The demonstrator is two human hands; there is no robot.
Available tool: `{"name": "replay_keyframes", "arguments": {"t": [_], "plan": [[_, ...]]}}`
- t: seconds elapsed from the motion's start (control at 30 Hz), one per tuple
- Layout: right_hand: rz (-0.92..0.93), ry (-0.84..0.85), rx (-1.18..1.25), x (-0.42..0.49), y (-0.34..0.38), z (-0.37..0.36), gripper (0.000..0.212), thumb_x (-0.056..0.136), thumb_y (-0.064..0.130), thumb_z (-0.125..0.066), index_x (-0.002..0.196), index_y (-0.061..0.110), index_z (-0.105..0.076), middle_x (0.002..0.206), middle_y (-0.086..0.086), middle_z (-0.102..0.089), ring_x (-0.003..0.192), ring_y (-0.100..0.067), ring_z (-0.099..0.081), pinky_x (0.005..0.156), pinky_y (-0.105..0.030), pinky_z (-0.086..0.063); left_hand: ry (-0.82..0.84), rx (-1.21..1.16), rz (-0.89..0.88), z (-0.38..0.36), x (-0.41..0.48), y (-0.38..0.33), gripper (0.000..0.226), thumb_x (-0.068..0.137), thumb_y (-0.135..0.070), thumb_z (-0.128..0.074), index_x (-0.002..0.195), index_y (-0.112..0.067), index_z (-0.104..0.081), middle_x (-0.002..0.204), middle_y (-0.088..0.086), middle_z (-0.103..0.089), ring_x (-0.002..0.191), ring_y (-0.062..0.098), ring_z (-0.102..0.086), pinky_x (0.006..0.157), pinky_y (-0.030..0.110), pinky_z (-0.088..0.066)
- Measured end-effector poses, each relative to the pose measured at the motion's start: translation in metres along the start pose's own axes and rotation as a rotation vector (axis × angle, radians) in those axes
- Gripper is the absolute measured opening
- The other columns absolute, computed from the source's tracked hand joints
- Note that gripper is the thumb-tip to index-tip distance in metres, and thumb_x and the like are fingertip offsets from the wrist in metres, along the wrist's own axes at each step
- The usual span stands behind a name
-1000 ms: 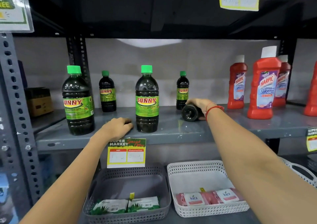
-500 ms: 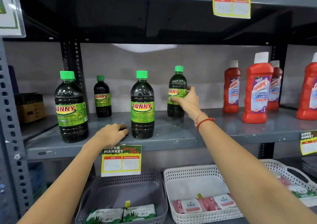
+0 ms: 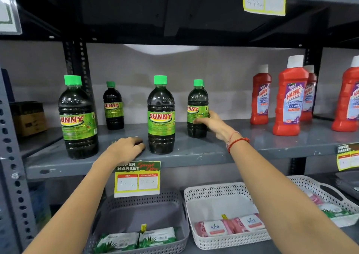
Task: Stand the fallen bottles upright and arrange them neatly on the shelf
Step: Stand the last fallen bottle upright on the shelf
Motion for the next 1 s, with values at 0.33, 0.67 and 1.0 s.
{"name": "replay_keyframes", "arguments": {"t": [0.33, 0.67, 1.0], "plan": [[-0.033, 0.004, -0.002, -0.007, 0.0, -0.002, 0.039, 0.076, 0.016, -0.078, 0.107, 0.022, -0.055, 0.107, 0.002, -0.067, 0.104, -0.017, -0.059, 0.093, -0.028, -0.046, -0.009, 0.007, 0.006, 0.004, -0.007, -0.004, 0.038, 0.092, -0.037, -0.036, 0.118, -0.02, -0.058, 0.124, 0.014, -0.061, 0.111, 0.033, -0.053, 0.088, 0.041, -0.043], [-0.002, -0.053, -0.029, -0.012, 0.004, 0.009, 0.048, 0.066, 0.011, -0.086, 0.101, 0.025, -0.056, 0.091, 0.011, -0.065, 0.083, -0.003, -0.06, 0.065, -0.018, -0.042, -0.016, -0.004, 0.024, 0.004, -0.009, -0.003, 0.039, 0.092, -0.038, -0.037, 0.12, -0.02, -0.057, 0.124, 0.014, -0.061, 0.109, 0.033, -0.055, 0.088, 0.04, -0.043], [-0.143, 0.246, 0.176, -0.014, -0.009, -0.005, 0.024, 0.086, 0.002, -0.063, 0.103, 0.019, -0.063, 0.093, 0.003, -0.074, 0.09, -0.011, -0.067, 0.064, -0.021, -0.053, -0.024, -0.023, 0.017, 0.005, -0.009, -0.003, 0.037, 0.092, -0.037, -0.038, 0.118, -0.02, -0.059, 0.122, 0.01, -0.064, 0.108, 0.031, -0.056, 0.088, 0.039, -0.045]]}}
Point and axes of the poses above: each hand's wrist, its own x-axis towards the middle knuckle, its own z-axis out of the back of the hand, y = z × x, the point moved 10 cm from there along x, towards the middle knuckle
